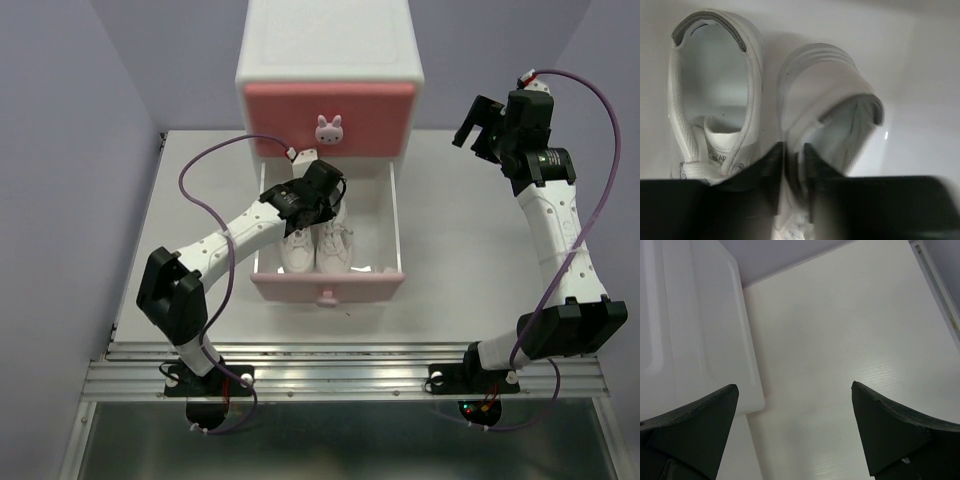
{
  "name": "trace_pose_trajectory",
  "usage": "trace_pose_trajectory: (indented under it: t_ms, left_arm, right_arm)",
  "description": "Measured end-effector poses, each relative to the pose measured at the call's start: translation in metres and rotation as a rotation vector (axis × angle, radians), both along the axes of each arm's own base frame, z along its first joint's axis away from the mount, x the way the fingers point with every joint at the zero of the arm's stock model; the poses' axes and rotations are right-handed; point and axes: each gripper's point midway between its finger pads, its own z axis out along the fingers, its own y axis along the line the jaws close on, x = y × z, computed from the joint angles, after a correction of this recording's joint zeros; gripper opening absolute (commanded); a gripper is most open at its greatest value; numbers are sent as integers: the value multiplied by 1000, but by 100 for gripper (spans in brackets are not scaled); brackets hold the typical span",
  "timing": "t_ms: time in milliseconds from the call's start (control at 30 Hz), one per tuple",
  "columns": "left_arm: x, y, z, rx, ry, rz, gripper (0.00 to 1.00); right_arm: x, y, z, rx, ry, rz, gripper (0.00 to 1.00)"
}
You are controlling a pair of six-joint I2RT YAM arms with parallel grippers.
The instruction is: Place and organize the shoes in the shoe cabinet
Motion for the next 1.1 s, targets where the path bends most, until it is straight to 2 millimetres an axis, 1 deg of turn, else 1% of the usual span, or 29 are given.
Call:
trace_pose_trajectory:
  t_ms: [33,67,100,267,367,400,467,500,567,633,667,700,767,800,867,933,1000,1033,1067,1100]
  left_arm:
    - [0,1,0,5,-1,4,51]
    - [1,1,0,9,-3,9,56]
    - [1,1,0,11,-4,11,58]
    - [1,1,2,17,-1,9,61]
    - [-4,2,4,24,20,-2,63]
    - [-5,2,5,24,28,-6,68]
    - [-9,1,7,15,42,-25,74]
    - [-11,1,9,12,44,-37,80]
    - [-12,1,18,-8,36,-67,82]
    - [-11,6,37,-30,6,-75,89]
    - [-10,9,50,-39,-16,-75,90]
    - [-9,13,63,-48,-38,-73,93]
    - [-11,24,103,-83,-109,-66,95]
    - [-14,31,125,-103,-148,-57,98]
    - [-32,50,170,-151,-230,-48,99]
    - [-54,68,202,-193,-284,-45,99]
    - [-75,83,222,-225,-310,-43,99]
    - [-86,90,231,-250,-322,-42,99]
    - [-96,94,238,-277,-324,-49,99]
    - [-105,94,240,-301,-316,-61,99]
  right_arm:
    - [0,0,0,-2,0,0,100]
    - [0,0,0,-2,0,0,100]
    - [0,0,0,-2,0,0,100]
    - [0,0,0,-1,0,0,100]
    - [0,0,0,2,0,-1,100]
    - [0,0,0,4,-1,0,100]
    - [0,1,0,7,-1,3,100]
    - [0,1,1,9,-3,3,100]
    - [0,2,3,13,-8,3,100]
    - [0,3,7,18,-15,8,100]
    - [0,4,8,20,-18,11,100]
    - [0,6,9,23,-17,23,100]
    - [-2,9,9,27,-11,46,100]
    - [-3,12,9,30,-6,65,100]
    - [-5,18,11,34,-4,102,100]
    - [-6,26,22,49,-26,144,100]
    - [-1,34,57,74,-105,185,100]
    - [5,41,81,95,-167,212,100]
    - [12,49,115,117,-261,253,100]
    - [16,55,137,130,-322,277,100]
